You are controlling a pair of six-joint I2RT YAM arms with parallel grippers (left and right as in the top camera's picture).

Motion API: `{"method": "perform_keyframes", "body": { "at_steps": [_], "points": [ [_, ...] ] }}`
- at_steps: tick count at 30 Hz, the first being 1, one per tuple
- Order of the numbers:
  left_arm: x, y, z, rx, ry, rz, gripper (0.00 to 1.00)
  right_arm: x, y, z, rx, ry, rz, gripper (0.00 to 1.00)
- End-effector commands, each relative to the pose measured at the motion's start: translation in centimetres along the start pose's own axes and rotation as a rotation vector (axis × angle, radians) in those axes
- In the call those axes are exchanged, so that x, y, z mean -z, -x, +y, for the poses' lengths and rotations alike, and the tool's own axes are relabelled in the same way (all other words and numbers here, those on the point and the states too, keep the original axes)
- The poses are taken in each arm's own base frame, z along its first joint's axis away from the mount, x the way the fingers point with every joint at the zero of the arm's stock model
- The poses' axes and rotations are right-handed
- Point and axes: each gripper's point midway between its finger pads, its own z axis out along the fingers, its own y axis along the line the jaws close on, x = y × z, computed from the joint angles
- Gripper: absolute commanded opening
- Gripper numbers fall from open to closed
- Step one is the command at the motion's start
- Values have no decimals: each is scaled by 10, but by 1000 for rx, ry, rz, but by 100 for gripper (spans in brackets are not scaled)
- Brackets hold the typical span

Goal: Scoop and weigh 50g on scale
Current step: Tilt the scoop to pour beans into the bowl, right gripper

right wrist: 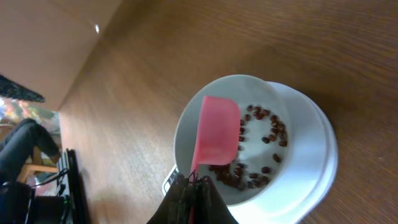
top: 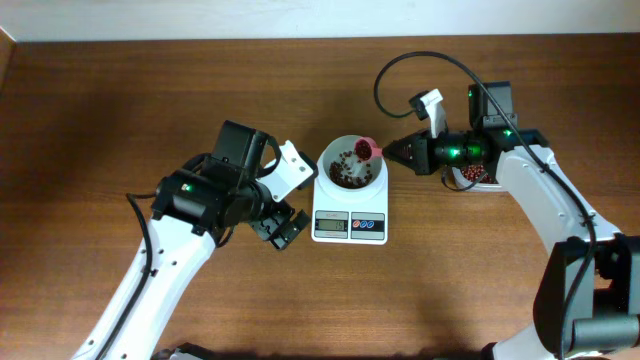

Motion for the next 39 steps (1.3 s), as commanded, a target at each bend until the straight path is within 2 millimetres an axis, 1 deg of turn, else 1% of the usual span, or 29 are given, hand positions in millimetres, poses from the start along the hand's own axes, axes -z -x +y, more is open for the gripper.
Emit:
{"method": "perform_keyframes", "body": {
  "at_steps": [1, 3, 4, 6, 7, 8, 10, 11, 13, 14, 15, 16, 17, 18, 19, 21, 22, 23, 24, 25, 27, 31, 33, 39],
  "points": [
    [4, 1, -4, 4, -9, -17, 99, -4, 4, 7, 41, 43, -8, 4],
    [4, 1, -4, 4, -9, -17, 99, -4, 1, -15, -76, -85, 7, 4],
    [4, 1, -4, 4, -9, -17, 99, -4, 1, -14, -85, -78, 9, 4],
    [4, 1, -4, 4, -9, -17, 99, -4, 3, 6, 16, 42, -3, 4],
    [4, 1, -4, 4, -9, -17, 99, -4, 4, 10, 52, 64, -10, 4],
    [4, 1, -4, 4, -9, -17, 99, -4, 4, 5, 39, 34, -6, 4],
    [4, 1, -4, 4, -9, -17, 99, -4, 1, -9, -43, -49, 7, 4],
    [4, 1, -4, 4, -9, -17, 99, -4, 0, -7, -53, -39, 9, 4],
    [4, 1, -4, 4, -9, -17, 99, -4, 2, -1, -3, 0, 3, 4],
    [4, 1, -4, 4, -9, -17, 99, -4, 2, -5, -9, -26, 5, 4],
    [4, 1, -4, 4, -9, -17, 99, -4, 0, -13, -58, -73, 12, 4],
    [4, 1, -4, 4, -9, -17, 99, -4, -1, -15, -83, -82, 15, 4],
    [4, 1, -4, 4, -9, -17, 99, -4, 0, -4, -60, -22, 10, 4],
    [4, 1, -4, 4, -9, -17, 99, -3, 3, 18, 56, 107, -12, 4],
    [4, 1, -4, 4, -9, -17, 99, -3, 4, 19, 76, 111, -16, 4],
    [4, 1, -4, 4, -9, -17, 99, -5, 2, 3, 9, 17, 3, 4],
    [4, 1, -4, 4, -9, -17, 99, -6, 0, 1, -19, 1, 12, 4],
    [4, 1, -4, 4, -9, -17, 99, -7, -3, 10, 24, 46, 19, 4],
    [4, 1, -4, 4, -9, -17, 99, -9, -4, 14, 62, 65, 21, 4],
    [4, 1, -4, 4, -9, -17, 99, -10, -4, 10, 66, 38, 26, 4],
    [4, 1, -4, 4, -9, -17, 99, -12, -7, -3, 8, -50, 46, 4],
    [4, 1, -4, 4, -9, -17, 99, -16, -8, 2, 13, -39, 54, 4],
    [4, 1, -4, 4, -9, -17, 99, -19, -7, 8, 83, -8, 52, 4],
    [4, 1, -4, 4, -9, -17, 99, -19, -6, 9, 256, 1, 51, 4]
  ]
}}
